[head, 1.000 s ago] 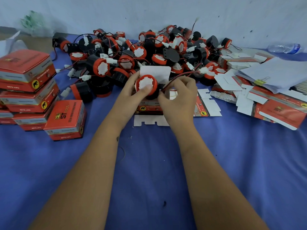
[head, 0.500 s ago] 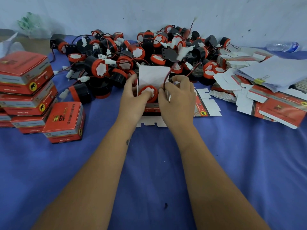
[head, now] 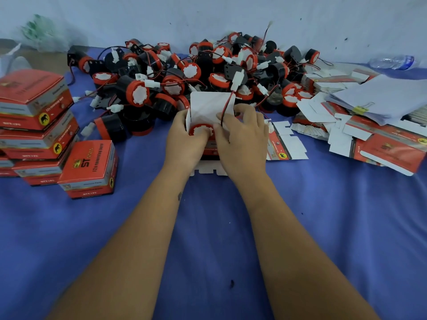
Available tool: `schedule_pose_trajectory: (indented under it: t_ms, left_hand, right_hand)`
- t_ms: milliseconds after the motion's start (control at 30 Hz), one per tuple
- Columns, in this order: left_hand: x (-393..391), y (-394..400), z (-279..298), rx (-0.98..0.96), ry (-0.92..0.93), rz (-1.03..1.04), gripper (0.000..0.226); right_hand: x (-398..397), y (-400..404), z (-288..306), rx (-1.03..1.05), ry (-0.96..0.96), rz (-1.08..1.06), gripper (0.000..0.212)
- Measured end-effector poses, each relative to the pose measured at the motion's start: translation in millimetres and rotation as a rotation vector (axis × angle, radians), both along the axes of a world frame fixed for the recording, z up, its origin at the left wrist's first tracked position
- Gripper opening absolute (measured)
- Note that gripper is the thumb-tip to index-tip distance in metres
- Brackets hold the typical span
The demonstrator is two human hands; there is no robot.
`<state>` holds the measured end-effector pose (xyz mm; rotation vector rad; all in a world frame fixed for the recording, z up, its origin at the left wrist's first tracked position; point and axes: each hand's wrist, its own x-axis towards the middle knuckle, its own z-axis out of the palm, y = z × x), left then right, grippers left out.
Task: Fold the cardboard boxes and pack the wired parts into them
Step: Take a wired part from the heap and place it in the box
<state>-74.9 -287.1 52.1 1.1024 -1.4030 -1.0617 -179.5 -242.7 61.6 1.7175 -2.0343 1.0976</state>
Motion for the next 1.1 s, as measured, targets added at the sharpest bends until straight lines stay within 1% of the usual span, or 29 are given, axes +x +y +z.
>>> schedule_pose_trajectory:
  t_ms: [100,167,267,367,433,567,667,767,867,967,1033,1100]
  left_hand:
    - [0.6,0.0,0.1,0.024,0.031,-0.01,0.026]
    - [-0.3,1.0,-0.3,0.004,0.01,-0.012,0.024]
    - [-2.5,1.9,-1.8,-0.029,-0.022,-0.011,0.03]
    - [-4.0,1.9,-3.0,-0.045,-0.037,-0.016,0.035]
    - [-3.7,1.8,-3.2,-0.045,-0.043,-0.02,0.035]
    - [-2.3,1.9,-1.8,-0.027,-0.049,-0.038,0.035]
    - [-0.8,1.7,-0.4,0.0,-0.022,-0.061,0.038]
    - [-1.0,1.2,0.4,0.011,-0.017,-0.091,0.042]
    - [-0.2,0.8,0.6,0.013,0.011,-0.094,0.038]
    - [-0.4,1.4,-0.4,-0.005,0.033,-0.062,0.034]
    - [-0.4,1.6,-0.5,-0.018,0.043,-0.037,0.029]
    - [-0.1,1.9,0.4,-0.021,0.026,-0.025,0.031]
  right_hand:
    - [2.3,0.8,4.0,-0.173,-0.091,0.029,0.022]
    - [2.4,1.0,4.4,-0.236,-0.118,0.011,0.018]
    - [1.7,1.2,3.3,-0.275,-0.099,-0.011,0.015]
    - [1.9,2.4,5.3,-0.349,-0.117,0.041,0.014]
    - [0.8,2.3,5.9,-0.355,-0.116,0.062,0.013]
    - [-3.0,2.0,6.1,-0.28,-0.096,0.07,0.012]
    - [-1.8,1.8,7.4,-0.303,-0.056,0.055,0.002]
    - [-0.2,1.4,7.7,-0.319,-0.061,0.068,0.01]
    - [-2.5,1.3,6.7,-0.29,-0.021,0.101,0.01]
    - [1.2,3.9,6.9,-0.326,0.046,0.159,0.016]
    - [4.7,5.8,7.5,-0.342,-0.004,0.212,0.021]
    - [5.0,7.1,8.5,-0.265,-0.132,0.25,0.03]
